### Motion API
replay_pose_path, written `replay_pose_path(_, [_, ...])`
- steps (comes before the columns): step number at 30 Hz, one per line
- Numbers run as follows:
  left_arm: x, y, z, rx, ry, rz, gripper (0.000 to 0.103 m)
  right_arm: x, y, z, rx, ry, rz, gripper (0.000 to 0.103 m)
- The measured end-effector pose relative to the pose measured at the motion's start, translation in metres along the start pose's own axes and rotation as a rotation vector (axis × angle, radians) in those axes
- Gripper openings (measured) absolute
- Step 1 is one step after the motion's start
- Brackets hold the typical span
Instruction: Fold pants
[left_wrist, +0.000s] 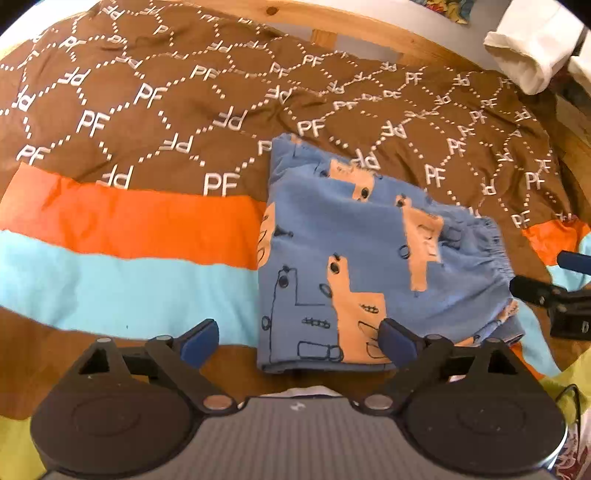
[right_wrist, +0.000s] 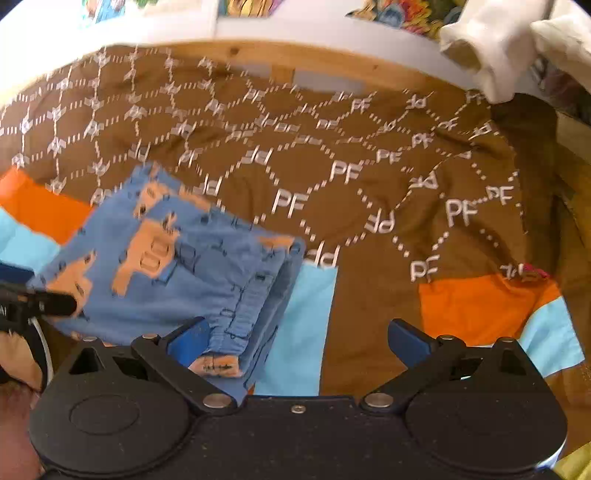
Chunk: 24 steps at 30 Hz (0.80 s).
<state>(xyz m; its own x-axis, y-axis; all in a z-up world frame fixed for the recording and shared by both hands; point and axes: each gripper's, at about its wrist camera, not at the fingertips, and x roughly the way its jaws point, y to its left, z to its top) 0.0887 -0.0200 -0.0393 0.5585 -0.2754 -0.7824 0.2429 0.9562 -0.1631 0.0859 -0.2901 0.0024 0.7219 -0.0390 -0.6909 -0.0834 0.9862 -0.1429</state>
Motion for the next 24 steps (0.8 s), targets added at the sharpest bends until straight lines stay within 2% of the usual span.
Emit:
replay_pose_path(3, [-0.011,-0.002,0.009,0.049,-0.057,-0.05,0.103,-0.001,-0.004,0.009,0.009,-0.038,-0.013,0.102])
replay_pose_path(5, [-0.015,-0.004,0.021,0.083,-0.106,-0.068,0.103,0.004,-0.003,0.02,-0.004,-0.06,0.008,0.102])
replay_pose_path(9, [-0.005,-0.005,0.056,0.111,-0.163,-0.056,0.103,0.022,-0.001,0.042,-0.053,-0.073,0.09,0.102])
replay_pose_path(11, [0.009,-0.005,0.072,0.119,-0.187,-0.051,0.103,0.036,0.002,0.046,-0.116,-0.077,0.094,0.102])
replay_pose_path(14, [0.036,-0.006,0.09,0.175,-0.17,-0.041,0.103,0.059,0.001,0.044,-0.149,-0.078,0.085,0.102])
replay_pose_path(19, [0.078,-0.016,0.095,0.298,-0.113,0.009,0.103,0.079,-0.003,0.034,-0.059,-0.092,0.145,0.102])
replay_pose_path(21, [0.089,-0.018,0.092,0.31,-0.106,0.027,0.103,0.077,-0.005,0.032,-0.022,-0.12,0.162,0.102])
replay_pose_path(24, [0.096,-0.015,0.091,0.272,-0.111,0.049,0.103,0.074,-0.009,0.032,-0.003,-0.147,0.16,0.102])
